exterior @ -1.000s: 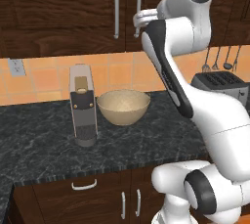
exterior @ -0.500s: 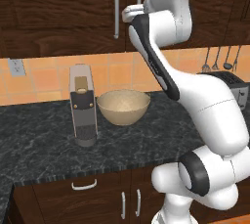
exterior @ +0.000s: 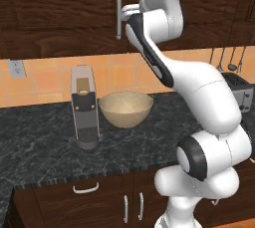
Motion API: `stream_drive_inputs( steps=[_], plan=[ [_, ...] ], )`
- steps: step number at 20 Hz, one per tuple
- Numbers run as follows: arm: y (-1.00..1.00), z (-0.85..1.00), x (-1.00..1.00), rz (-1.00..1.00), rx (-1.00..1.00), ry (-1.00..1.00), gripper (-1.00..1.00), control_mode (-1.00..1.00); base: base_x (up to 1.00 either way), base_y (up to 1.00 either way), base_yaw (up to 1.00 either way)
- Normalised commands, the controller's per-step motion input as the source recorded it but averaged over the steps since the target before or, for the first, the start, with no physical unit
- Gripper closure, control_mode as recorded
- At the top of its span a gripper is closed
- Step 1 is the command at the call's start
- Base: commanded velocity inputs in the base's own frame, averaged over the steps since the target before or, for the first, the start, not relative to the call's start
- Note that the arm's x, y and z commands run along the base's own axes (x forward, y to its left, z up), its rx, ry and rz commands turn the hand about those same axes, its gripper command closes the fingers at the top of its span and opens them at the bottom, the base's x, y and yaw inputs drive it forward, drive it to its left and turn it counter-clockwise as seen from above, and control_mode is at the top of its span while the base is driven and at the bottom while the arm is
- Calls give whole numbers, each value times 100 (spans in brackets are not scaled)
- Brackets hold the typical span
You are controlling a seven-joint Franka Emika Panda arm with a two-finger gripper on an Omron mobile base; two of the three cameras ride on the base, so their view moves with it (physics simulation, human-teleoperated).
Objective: Open the cabinet, pick up the bread from the cabinet and place it in the basket. Then move the basket to the dining counter.
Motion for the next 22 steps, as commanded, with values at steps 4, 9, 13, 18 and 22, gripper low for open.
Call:
stream_drive_inputs(
  steps=[4, 9, 13, 18, 22],
  plan=[
    [10, -7, 53, 0, 0, 0, -100, -100, 0, 0, 0],
    [9, -22, 60, 0, 0, 0, 100, -100, 0, 0, 0],
    [1, -38, 57, 0, 0, 0, 100, -100, 0, 0, 0],
    [-11, -50, 47, 0, 0, 0, 100, -100, 0, 0, 0],
    [-81, -42, 2, -4, 0, 0, 100, -100, 0, 0, 0]
  ],
)
